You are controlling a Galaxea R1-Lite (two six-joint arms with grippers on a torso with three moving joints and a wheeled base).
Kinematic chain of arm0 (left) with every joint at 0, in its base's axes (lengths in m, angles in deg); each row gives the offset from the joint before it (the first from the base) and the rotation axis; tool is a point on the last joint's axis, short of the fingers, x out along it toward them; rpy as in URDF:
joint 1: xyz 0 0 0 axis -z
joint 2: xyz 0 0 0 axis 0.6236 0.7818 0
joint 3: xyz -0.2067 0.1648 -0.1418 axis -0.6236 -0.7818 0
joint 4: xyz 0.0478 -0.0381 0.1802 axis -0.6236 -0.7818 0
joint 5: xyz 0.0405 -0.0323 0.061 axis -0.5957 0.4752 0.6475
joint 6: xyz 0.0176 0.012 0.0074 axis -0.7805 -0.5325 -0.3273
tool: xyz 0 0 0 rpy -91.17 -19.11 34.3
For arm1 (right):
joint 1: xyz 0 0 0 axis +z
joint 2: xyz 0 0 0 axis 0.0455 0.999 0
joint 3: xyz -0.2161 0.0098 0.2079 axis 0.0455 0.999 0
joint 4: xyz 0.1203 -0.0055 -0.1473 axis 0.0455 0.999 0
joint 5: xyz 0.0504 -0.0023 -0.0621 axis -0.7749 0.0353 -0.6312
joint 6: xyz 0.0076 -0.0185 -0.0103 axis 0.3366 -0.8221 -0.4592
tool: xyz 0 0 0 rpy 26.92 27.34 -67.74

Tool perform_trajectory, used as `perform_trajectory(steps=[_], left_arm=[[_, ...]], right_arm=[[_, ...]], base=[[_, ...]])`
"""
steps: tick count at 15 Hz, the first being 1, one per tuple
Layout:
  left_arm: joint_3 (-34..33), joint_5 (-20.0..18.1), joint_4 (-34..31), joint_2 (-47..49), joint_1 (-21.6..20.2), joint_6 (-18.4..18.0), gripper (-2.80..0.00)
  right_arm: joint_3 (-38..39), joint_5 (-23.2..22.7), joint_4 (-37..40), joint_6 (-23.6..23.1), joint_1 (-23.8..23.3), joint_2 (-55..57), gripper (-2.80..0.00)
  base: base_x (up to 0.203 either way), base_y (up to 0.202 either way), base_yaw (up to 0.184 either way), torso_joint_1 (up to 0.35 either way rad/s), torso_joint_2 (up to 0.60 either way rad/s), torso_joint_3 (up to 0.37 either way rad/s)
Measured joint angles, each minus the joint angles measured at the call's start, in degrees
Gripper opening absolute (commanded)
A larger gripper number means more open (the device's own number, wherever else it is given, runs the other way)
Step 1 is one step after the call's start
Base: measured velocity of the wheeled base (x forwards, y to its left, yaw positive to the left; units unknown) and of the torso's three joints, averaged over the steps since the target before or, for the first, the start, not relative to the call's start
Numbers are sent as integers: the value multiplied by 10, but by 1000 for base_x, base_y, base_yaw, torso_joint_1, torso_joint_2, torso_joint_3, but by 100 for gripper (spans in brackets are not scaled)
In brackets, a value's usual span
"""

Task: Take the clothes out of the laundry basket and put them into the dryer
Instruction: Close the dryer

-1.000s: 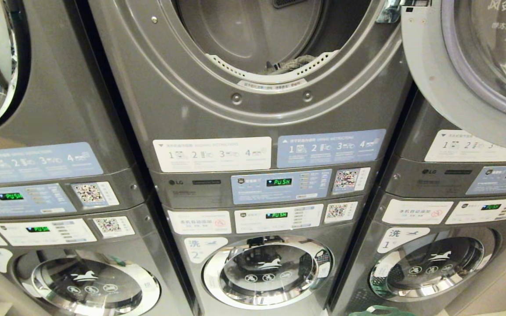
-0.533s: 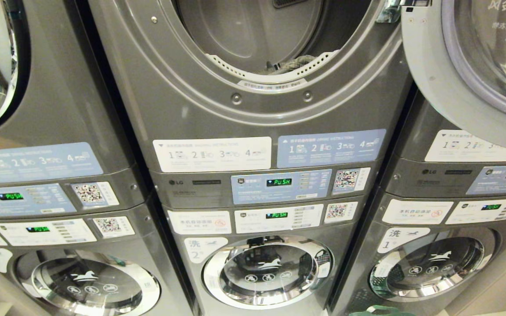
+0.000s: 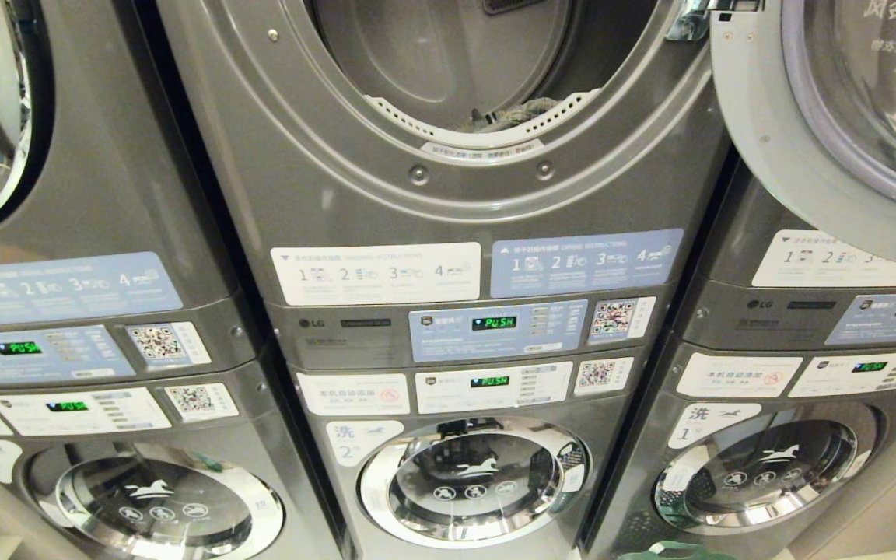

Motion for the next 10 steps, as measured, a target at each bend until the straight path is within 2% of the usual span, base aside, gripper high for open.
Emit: perform_trajectory(steps=[9,10], left_arm=[[0,0,0,0,0,-1,-280],[0,0,0,0,0,-1,-280]], right_arm=[[33,0,0,1,0,-50,-280],[35,0,0,0,0,-52,-280]], base=[[0,0,0,0,0,0],[-96,0,0,12,4,-1]])
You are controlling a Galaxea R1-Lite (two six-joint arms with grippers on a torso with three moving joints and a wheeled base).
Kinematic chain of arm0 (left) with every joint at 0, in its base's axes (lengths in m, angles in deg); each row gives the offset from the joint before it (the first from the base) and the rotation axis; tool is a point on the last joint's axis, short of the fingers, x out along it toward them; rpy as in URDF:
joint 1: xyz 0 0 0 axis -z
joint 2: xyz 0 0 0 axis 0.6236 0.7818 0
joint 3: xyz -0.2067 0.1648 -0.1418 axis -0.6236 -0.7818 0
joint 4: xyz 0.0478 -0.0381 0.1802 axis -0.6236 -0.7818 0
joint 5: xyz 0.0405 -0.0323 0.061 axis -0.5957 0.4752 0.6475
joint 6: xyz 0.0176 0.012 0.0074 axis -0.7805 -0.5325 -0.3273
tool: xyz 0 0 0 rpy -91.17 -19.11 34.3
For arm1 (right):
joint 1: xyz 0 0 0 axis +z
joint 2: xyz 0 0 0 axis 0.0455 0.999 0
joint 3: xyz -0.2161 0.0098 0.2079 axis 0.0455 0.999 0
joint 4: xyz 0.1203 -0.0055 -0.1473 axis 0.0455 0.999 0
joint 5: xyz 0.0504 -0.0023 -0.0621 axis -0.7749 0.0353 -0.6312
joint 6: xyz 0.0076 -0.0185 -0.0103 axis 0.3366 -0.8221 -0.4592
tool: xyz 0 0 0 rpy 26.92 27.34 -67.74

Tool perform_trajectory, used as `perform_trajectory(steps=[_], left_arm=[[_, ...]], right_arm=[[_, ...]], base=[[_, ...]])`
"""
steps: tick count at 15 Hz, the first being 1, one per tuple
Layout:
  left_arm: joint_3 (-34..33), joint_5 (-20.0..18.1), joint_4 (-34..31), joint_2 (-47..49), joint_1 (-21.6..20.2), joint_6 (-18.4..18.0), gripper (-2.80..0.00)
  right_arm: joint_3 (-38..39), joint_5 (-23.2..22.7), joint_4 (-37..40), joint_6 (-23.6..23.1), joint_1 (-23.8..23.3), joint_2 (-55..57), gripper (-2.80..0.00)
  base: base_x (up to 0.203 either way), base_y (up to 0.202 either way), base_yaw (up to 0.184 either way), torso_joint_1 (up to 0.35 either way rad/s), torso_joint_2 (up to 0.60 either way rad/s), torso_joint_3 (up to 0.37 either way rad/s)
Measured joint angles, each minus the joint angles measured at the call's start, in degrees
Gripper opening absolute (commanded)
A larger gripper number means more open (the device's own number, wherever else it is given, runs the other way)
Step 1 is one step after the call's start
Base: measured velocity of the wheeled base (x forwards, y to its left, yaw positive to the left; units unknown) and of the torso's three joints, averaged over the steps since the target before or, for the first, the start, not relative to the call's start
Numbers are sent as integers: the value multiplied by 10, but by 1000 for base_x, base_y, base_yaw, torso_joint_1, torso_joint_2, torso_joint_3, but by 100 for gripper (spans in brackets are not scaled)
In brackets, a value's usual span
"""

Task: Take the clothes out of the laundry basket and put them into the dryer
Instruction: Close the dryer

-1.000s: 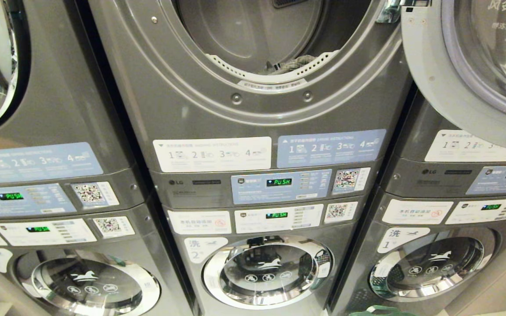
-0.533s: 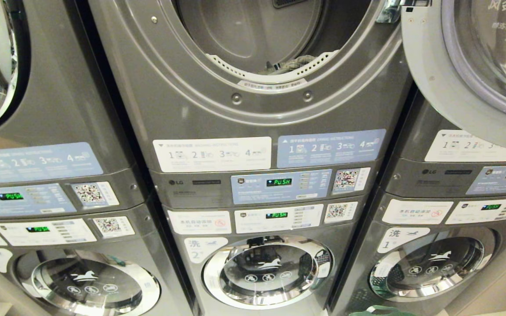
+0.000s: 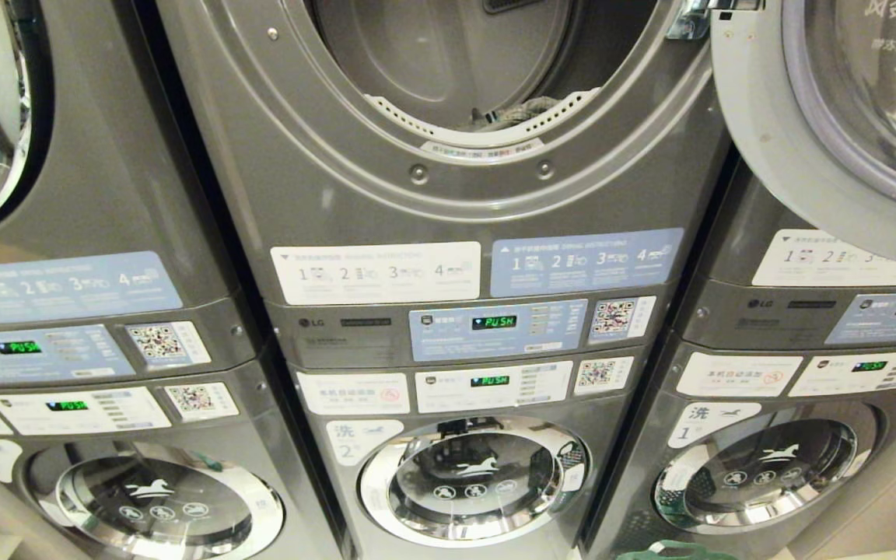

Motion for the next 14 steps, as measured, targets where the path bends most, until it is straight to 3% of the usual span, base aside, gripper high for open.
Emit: perform_trajectory(steps=[7,14], left_arm=[[0,0,0,0,0,0,-280],[0,0,0,0,0,0,-280]], right_arm=[[2,1,0,0,0,1,-280],[-42,5,0,-4,0,37,-280]], base=[[-184,0,1,-2,5,4],[-8,0,0,2,-1,0]])
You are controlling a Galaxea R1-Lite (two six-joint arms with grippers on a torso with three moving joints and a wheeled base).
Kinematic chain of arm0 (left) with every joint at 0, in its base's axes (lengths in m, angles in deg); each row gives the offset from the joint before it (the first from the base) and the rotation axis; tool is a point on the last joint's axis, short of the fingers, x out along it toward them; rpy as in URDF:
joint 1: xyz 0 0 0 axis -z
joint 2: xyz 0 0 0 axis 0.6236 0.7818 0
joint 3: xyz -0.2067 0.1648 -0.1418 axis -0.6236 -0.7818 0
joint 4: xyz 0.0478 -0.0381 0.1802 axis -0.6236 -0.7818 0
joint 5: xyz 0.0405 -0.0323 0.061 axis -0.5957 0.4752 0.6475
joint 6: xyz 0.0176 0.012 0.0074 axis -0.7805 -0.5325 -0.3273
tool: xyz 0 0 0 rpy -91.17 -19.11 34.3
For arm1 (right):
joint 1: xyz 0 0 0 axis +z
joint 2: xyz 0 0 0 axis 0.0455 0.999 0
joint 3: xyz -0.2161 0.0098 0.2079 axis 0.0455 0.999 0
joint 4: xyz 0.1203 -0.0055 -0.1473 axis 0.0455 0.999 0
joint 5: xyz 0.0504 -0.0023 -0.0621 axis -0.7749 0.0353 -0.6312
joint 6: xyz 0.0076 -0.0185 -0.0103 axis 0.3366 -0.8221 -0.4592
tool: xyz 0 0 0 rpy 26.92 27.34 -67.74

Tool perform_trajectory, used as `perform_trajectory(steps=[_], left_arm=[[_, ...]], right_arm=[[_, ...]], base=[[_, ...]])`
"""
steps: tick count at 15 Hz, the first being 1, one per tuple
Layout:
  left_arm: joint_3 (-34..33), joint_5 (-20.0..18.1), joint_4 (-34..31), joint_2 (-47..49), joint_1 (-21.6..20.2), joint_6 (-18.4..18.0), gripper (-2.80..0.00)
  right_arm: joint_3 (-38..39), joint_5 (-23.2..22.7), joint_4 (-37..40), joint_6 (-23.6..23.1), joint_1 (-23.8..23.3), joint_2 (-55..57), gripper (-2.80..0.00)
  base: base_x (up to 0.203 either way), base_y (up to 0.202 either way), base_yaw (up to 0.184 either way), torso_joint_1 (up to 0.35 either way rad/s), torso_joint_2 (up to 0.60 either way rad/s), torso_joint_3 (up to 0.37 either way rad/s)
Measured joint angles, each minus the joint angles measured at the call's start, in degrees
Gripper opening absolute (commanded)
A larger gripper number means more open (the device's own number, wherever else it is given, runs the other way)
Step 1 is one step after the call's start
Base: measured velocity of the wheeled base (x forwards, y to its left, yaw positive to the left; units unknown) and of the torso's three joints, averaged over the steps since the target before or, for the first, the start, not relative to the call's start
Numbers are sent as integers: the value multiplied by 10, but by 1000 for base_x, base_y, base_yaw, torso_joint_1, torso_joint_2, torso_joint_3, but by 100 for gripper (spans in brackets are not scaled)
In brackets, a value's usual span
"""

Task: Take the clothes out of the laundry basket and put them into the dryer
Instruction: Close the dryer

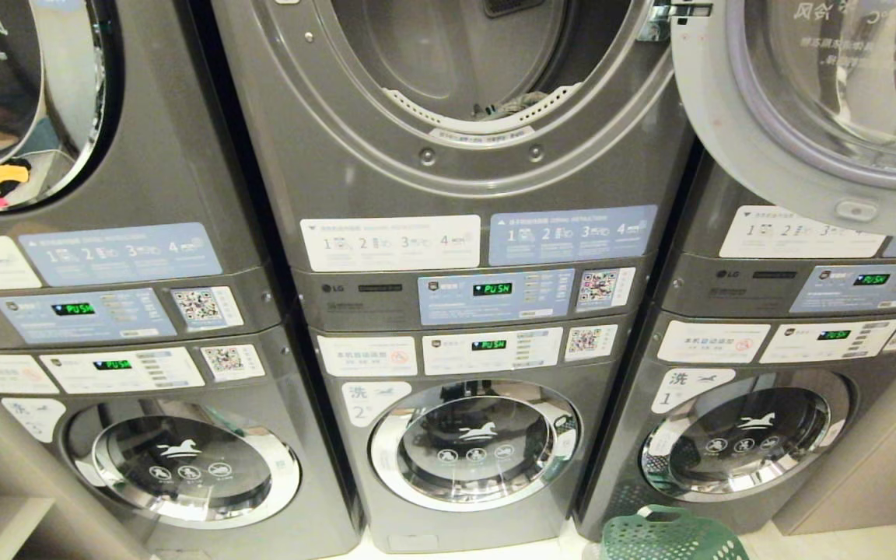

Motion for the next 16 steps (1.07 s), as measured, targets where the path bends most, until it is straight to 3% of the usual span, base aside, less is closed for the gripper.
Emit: perform_trajectory(steps=[5,10,16], left_arm=[[0,0,0,0,0,0,-280],[0,0,0,0,0,0,-280],[0,0,0,0,0,0,-280]], right_arm=[[-54,18,0,-8,-17,33,-280],[-224,28,0,-22,-72,147,-280],[-403,23,-1,31,-71,241,-280]], base=[[0,0,0,0,0,0],[0,0,0,0,0,0],[0,0,0,0,0,0]])
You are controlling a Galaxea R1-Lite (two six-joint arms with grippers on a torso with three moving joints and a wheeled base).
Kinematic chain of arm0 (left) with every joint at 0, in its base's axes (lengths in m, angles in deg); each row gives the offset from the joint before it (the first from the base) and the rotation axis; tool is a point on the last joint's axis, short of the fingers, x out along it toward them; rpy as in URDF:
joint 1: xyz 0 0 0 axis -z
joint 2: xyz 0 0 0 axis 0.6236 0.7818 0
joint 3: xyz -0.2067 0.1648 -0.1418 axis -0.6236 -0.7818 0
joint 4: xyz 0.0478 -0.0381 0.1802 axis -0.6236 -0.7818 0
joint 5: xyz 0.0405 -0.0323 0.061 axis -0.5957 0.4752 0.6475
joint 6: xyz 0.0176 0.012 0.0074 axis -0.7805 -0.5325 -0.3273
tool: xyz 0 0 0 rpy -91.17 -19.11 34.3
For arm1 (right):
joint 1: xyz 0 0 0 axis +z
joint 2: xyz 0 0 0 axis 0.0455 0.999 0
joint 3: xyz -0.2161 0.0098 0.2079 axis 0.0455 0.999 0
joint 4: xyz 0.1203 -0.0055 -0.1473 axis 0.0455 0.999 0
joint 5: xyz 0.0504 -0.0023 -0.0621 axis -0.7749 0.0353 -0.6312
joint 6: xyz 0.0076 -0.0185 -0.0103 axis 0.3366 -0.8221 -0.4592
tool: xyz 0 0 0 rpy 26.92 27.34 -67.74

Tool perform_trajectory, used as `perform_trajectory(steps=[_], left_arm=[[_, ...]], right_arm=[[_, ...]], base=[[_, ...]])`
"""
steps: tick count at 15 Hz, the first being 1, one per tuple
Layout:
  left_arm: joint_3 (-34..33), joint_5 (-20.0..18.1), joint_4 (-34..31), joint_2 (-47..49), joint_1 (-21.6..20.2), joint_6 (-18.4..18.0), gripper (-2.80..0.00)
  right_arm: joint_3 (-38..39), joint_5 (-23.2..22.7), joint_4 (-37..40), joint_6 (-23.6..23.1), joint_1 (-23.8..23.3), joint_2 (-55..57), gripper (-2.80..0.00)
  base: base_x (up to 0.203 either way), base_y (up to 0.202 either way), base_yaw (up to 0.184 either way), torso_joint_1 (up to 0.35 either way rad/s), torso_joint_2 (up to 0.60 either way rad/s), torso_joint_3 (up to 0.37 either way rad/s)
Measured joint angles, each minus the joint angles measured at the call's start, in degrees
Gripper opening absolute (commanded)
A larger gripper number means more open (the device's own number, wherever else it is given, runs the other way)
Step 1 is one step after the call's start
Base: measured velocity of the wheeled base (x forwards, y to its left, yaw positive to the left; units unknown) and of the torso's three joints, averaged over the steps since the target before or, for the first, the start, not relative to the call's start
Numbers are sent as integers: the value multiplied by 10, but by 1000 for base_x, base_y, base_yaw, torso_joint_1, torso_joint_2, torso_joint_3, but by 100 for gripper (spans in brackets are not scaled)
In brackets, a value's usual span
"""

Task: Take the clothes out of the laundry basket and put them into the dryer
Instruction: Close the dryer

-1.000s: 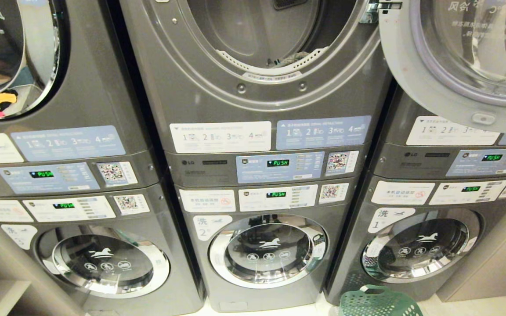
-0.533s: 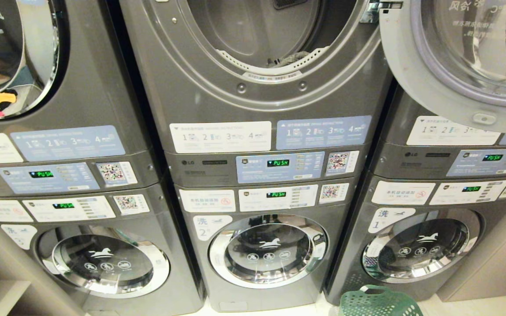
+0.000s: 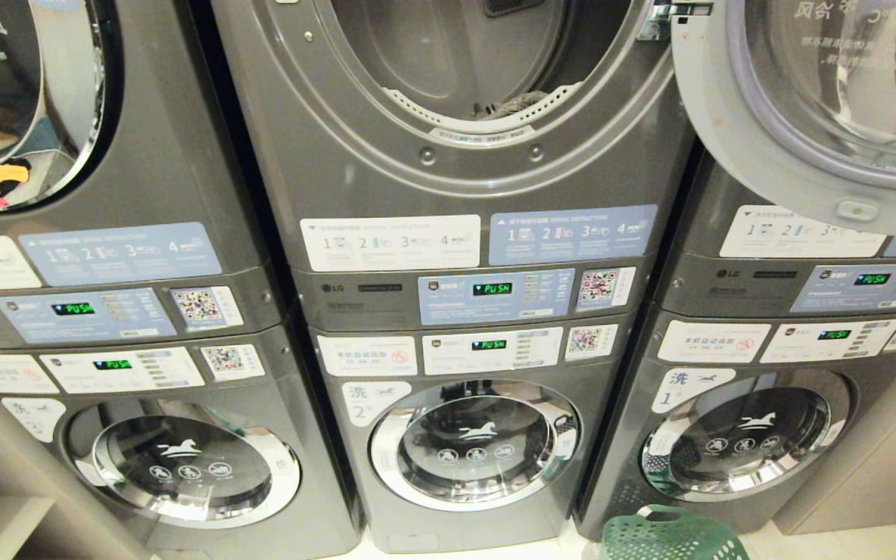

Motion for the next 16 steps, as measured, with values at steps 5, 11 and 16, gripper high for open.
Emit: perform_trajectory(steps=[5,11,16], left_arm=[[0,0,0,0,0,0,-280],[0,0,0,0,0,0,-280],[0,0,0,0,0,0,-280]], right_arm=[[-125,0,0,15,55,66,-280],[-211,5,0,12,105,120,-280],[-231,7,0,6,125,145,-280]], base=[[0,0,0,0,0,0],[0,0,0,0,0,0],[0,0,0,0,0,0]])
